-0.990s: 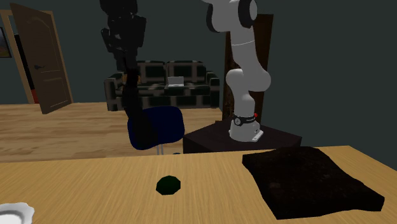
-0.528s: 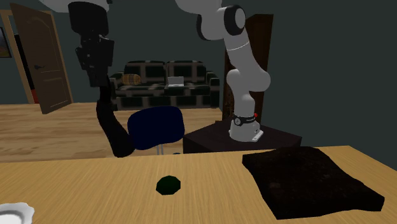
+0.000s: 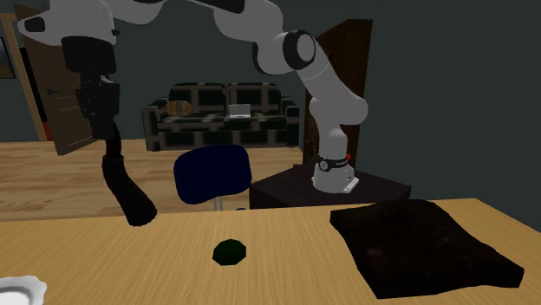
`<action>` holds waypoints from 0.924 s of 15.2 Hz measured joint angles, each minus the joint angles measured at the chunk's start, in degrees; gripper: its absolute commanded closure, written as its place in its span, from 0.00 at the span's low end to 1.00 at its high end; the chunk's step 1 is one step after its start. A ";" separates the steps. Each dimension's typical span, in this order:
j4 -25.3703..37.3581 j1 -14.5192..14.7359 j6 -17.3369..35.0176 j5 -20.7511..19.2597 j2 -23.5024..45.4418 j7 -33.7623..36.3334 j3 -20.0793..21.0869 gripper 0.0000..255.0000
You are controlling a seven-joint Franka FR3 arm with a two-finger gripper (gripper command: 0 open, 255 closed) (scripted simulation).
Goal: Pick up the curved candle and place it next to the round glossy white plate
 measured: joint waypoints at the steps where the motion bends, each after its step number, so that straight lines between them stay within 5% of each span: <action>1: -0.70 -0.01 0.80 0.01 0.11 -0.09 -0.01 1.00; 14: -13.86 -0.81 11.56 0.45 -2.16 -1.67 -0.06 1.00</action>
